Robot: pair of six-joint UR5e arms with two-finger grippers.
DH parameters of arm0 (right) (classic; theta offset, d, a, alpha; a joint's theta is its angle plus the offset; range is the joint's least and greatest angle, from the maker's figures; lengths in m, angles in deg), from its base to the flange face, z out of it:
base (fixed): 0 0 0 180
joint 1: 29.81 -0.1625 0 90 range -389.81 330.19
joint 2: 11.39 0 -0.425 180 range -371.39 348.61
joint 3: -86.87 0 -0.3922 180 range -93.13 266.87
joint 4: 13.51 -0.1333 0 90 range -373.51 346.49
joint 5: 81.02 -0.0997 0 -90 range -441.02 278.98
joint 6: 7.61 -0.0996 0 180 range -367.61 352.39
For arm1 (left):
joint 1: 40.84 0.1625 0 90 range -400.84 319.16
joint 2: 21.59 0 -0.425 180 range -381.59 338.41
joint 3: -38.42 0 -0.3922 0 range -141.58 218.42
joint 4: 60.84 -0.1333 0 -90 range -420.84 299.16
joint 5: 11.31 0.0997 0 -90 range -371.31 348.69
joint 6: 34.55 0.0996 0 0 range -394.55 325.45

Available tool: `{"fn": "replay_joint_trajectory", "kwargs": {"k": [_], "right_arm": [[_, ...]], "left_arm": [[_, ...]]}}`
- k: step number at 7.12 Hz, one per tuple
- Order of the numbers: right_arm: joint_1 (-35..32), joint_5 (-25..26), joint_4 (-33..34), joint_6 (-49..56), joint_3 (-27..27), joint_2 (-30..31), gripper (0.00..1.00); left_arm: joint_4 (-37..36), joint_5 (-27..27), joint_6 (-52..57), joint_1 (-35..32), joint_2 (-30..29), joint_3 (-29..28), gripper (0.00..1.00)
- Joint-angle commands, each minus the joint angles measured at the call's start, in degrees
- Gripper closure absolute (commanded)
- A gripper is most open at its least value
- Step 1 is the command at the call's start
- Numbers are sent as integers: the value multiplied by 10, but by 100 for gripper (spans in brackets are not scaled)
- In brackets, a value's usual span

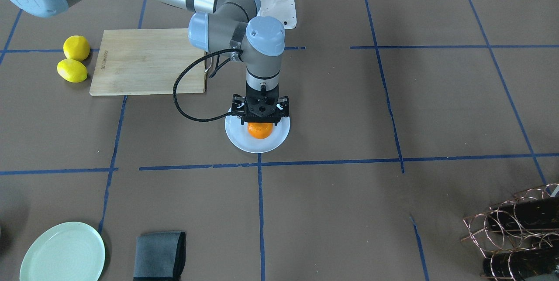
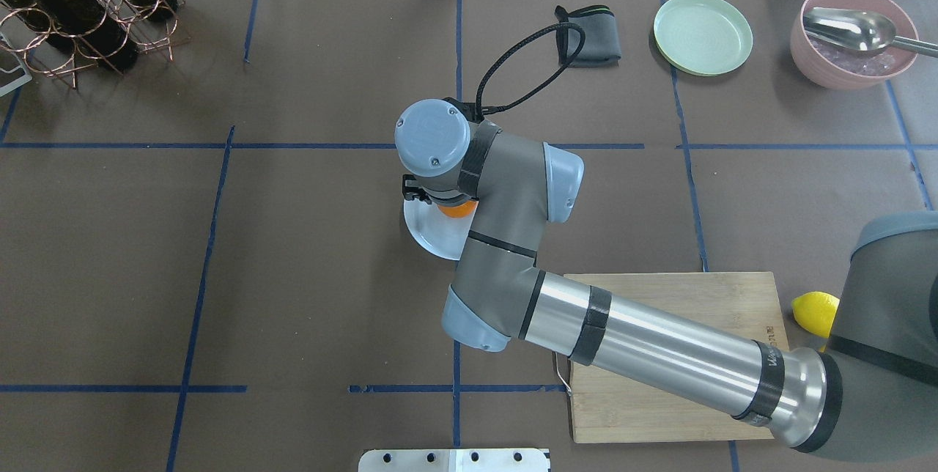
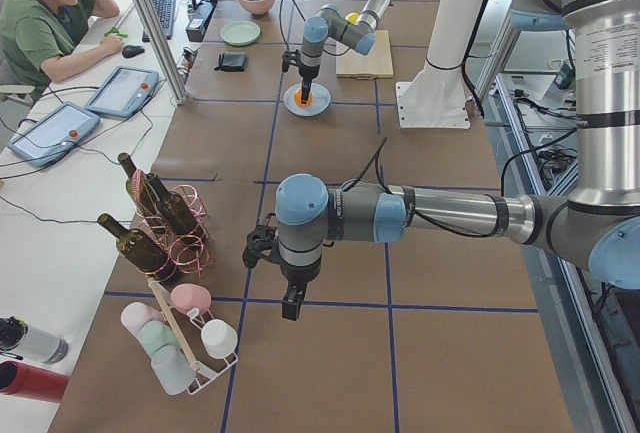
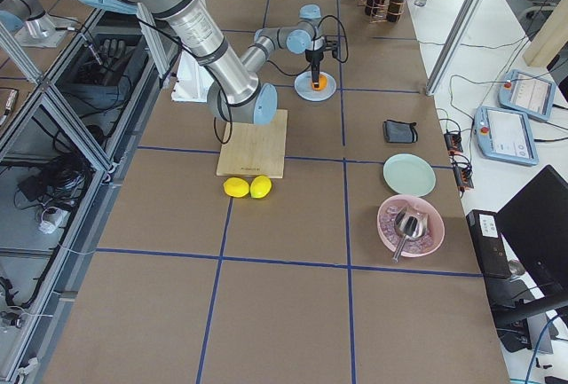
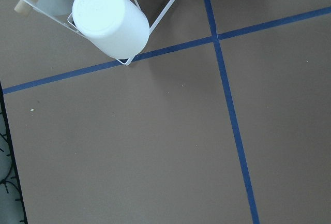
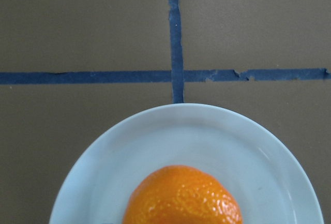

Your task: Pick orange to plate

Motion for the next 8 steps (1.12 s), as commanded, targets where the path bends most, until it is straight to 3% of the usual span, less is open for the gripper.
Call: {"fn": "replay_joint_trajectory", "kwargs": {"k": [1, 4, 6, 8], "right_arm": [[-61, -60, 34, 46, 59, 20, 0], [-233, -202, 89, 301, 189, 157, 0], [-347, -259, 90, 517, 203, 242, 0], [-449, -297, 119, 683, 201, 305, 0]], "left_arm": [[0, -2, 0, 0, 0, -4, 0], [-7, -5, -2, 0, 3, -3, 0], [-7, -70, -2, 0, 6, -9, 0], [-5, -73, -2, 1, 8, -2, 0]]}}
